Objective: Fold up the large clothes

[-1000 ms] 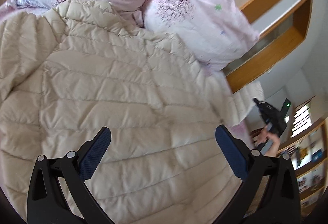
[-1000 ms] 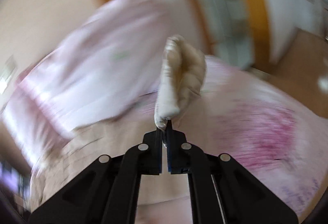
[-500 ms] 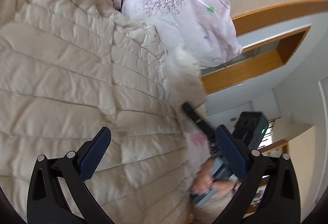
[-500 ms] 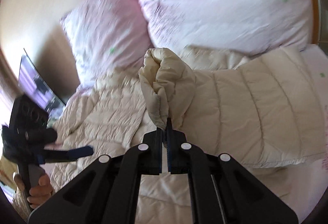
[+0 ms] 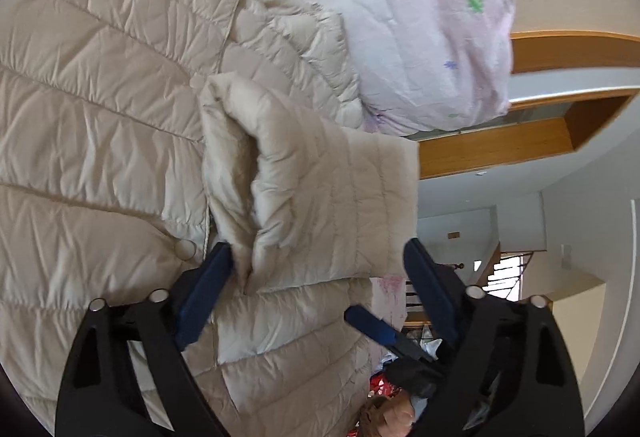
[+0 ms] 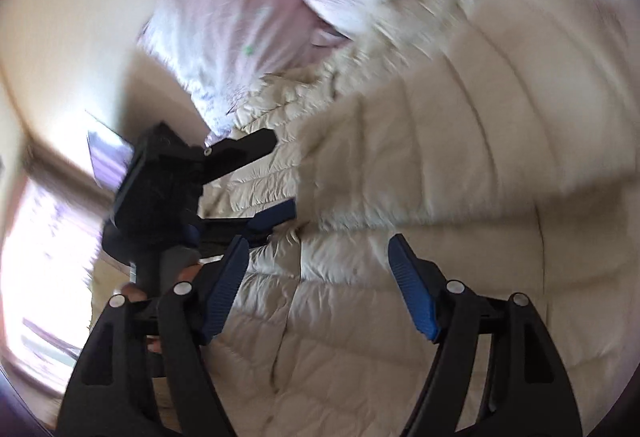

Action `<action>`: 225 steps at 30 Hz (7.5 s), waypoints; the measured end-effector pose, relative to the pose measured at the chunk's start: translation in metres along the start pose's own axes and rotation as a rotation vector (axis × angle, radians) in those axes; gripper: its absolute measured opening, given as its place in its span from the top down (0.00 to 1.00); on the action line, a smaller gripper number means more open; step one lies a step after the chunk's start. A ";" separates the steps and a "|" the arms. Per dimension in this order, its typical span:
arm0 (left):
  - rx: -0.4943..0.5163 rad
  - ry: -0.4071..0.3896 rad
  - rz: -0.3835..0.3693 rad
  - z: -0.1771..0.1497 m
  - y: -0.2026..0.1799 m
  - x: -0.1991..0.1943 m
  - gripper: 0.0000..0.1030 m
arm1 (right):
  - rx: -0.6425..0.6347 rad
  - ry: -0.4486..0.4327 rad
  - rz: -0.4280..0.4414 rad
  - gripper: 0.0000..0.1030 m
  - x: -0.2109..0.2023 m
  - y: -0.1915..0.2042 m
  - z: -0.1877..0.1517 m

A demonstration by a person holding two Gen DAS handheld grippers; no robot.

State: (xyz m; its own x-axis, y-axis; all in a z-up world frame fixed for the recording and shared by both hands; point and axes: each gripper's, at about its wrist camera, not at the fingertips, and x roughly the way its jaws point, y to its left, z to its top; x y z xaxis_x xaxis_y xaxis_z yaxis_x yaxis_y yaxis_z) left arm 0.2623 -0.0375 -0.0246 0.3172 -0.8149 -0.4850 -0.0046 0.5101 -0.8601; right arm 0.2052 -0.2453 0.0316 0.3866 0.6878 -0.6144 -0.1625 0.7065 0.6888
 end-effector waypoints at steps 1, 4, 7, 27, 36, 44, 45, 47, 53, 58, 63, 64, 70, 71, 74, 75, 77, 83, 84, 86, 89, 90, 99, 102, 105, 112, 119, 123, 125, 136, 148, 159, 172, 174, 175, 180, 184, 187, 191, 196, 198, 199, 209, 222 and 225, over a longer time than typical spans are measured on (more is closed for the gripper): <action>-0.004 0.003 0.008 0.001 0.001 0.004 0.29 | 0.059 0.001 0.009 0.30 -0.002 -0.013 0.000; 0.006 0.015 0.036 0.003 0.003 0.014 0.63 | 0.163 -0.024 -0.002 0.30 -0.007 -0.037 -0.001; 0.012 0.017 0.048 0.006 0.007 0.018 0.90 | 0.279 -0.069 0.030 0.30 -0.012 -0.059 0.000; 0.098 -0.356 0.265 0.027 0.040 -0.119 0.95 | 0.361 -0.350 -0.207 0.93 -0.025 -0.080 0.025; 0.083 -0.294 0.278 0.020 0.057 -0.112 0.95 | 0.167 -0.134 -0.531 0.67 -0.001 -0.052 0.020; 0.164 -0.366 0.309 -0.004 0.044 -0.154 0.45 | -0.200 -0.095 -0.470 0.65 0.038 0.053 0.028; 0.179 -0.387 0.327 -0.010 0.043 -0.162 0.43 | -0.236 -0.086 -0.464 0.65 0.052 0.064 0.032; 0.198 -0.410 0.358 -0.018 0.042 -0.175 0.39 | -0.323 -0.042 -0.427 0.65 0.090 0.089 0.041; 0.164 -0.497 0.436 -0.045 0.064 -0.232 0.26 | -0.483 0.013 -0.413 0.65 0.174 0.140 0.044; 0.059 -0.561 0.480 -0.061 0.100 -0.279 0.25 | -0.526 0.150 -0.481 0.64 0.221 0.131 0.033; -0.055 -0.601 0.506 -0.070 0.137 -0.313 0.25 | -0.564 0.173 -0.473 0.64 0.212 0.139 0.023; -0.087 -0.614 0.490 -0.072 0.145 -0.320 0.25 | -0.527 0.164 -0.430 0.59 0.202 0.138 0.025; -0.295 -0.698 0.384 -0.079 0.188 -0.350 0.25 | -0.449 0.103 -0.286 0.38 0.155 0.144 0.022; -0.327 -0.713 0.365 -0.078 0.195 -0.352 0.25 | -0.450 0.103 -0.276 0.36 0.152 0.145 0.020; -0.408 -0.761 0.320 -0.074 0.214 -0.359 0.25 | -0.439 0.110 -0.262 0.35 0.138 0.141 0.014; -0.434 -0.779 0.302 -0.071 0.220 -0.362 0.26 | -0.434 0.109 -0.261 0.35 0.131 0.140 0.012; -0.482 -0.805 0.277 -0.068 0.230 -0.366 0.27 | -0.413 0.104 -0.259 0.35 0.124 0.135 0.010; -0.539 -0.852 0.254 -0.055 0.244 -0.371 0.56 | -0.374 0.085 -0.273 0.34 0.108 0.119 0.012; -0.538 -0.858 0.257 -0.054 0.244 -0.371 0.68 | -0.368 0.082 -0.276 0.34 0.106 0.116 0.012; -0.532 -0.863 0.266 -0.050 0.244 -0.373 0.80 | -0.358 0.076 -0.282 0.34 0.100 0.111 0.012; -0.474 -0.879 0.285 -0.045 0.231 -0.379 0.92 | -0.340 0.063 -0.282 0.34 0.090 0.103 0.013; -0.451 -0.885 0.290 -0.043 0.224 -0.381 0.93 | -0.334 0.055 -0.282 0.34 0.085 0.100 0.014; -0.119 -0.874 0.266 -0.025 0.108 -0.365 0.94 | -0.285 -0.019 -0.276 0.32 0.042 0.078 0.015; -0.001 -0.810 0.221 -0.021 0.065 -0.336 0.94 | -0.272 -0.040 -0.283 0.31 0.030 0.071 0.014; 0.088 -0.722 0.175 -0.018 0.032 -0.296 0.94 | -0.254 -0.050 -0.285 0.31 0.024 0.063 0.013; 0.192 -0.499 0.151 -0.014 -0.010 -0.185 0.94 | -0.233 -0.060 -0.297 0.31 0.014 0.050 0.009; 0.186 -0.290 0.236 -0.017 0.000 -0.095 0.92 | -0.220 -0.072 -0.324 0.31 0.007 0.039 0.012; 0.166 -0.218 0.233 -0.020 0.010 -0.080 0.54 | -0.252 -0.074 -0.343 0.31 0.010 0.044 0.012; 0.164 -0.220 0.215 -0.023 0.012 -0.088 0.37 | -0.312 -0.081 -0.340 0.31 0.013 0.057 0.009; 0.066 -0.413 0.120 -0.021 0.056 -0.197 0.18 | -0.833 -0.083 -0.268 0.33 0.077 0.173 -0.030; -0.159 -0.420 0.148 -0.002 0.132 -0.192 0.18 | -1.148 -0.087 -0.614 0.66 0.191 0.210 -0.059; -0.116 -0.414 0.192 -0.005 0.127 -0.187 0.18 | -0.399 -0.301 -0.460 0.96 0.066 0.123 0.008; -0.069 -0.392 0.228 -0.009 0.118 -0.187 0.15 | 0.218 -0.132 0.006 0.47 0.009 -0.020 0.035; -0.063 -0.388 0.234 -0.009 0.117 -0.187 0.15 | 0.253 -0.124 0.056 0.47 0.011 -0.024 0.035; -0.059 -0.386 0.237 -0.009 0.116 -0.187 0.15 | 0.271 -0.124 0.072 0.47 0.011 -0.026 0.035; -0.026 -0.375 0.255 -0.012 0.111 -0.187 0.15 | 0.326 -0.192 0.110 0.47 0.000 -0.035 0.037; 0.022 -0.369 0.284 -0.014 0.103 -0.187 0.15 | 0.305 -0.155 0.065 0.50 0.008 -0.031 0.043; 0.069 -0.370 0.327 -0.019 0.095 -0.188 0.13 | 0.264 -0.119 0.015 0.55 0.019 -0.025 0.043; 0.147 -0.390 0.409 -0.029 0.082 -0.193 0.08 | 0.256 -0.082 -0.034 0.61 0.032 -0.024 0.041; 0.254 -0.424 0.549 -0.044 0.066 -0.199 0.03 | 0.168 -0.097 -0.047 0.94 0.036 -0.010 0.042; 0.283 -0.423 0.593 -0.049 0.062 -0.199 0.02 | 0.108 -0.155 -0.054 0.95 0.025 0.001 0.042; 0.300 -0.423 0.621 -0.051 0.060 -0.199 0.01 | 0.076 -0.193 -0.065 0.95 0.017 0.007 0.043; 0.398 -0.377 0.739 -0.076 0.069 -0.205 0.01 | 0.104 -0.135 -0.225 0.95 0.025 -0.016 0.033; 0.393 -0.350 0.682 -0.130 0.096 -0.250 0.01 | 0.020 -0.086 -0.187 0.45 -0.027 -0.012 0.008; 0.370 -0.314 0.634 -0.144 0.104 -0.258 0.01 | -0.004 -0.065 -0.181 0.37 -0.065 -0.019 -0.014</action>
State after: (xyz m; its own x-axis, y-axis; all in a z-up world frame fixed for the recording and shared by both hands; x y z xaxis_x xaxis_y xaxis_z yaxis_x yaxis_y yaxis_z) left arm 0.0431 0.1856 -0.0117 0.6124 -0.2512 -0.7496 0.0240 0.9537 -0.2999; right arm 0.1706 -0.3013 0.0526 0.4673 0.5378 -0.7018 -0.0886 0.8182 0.5680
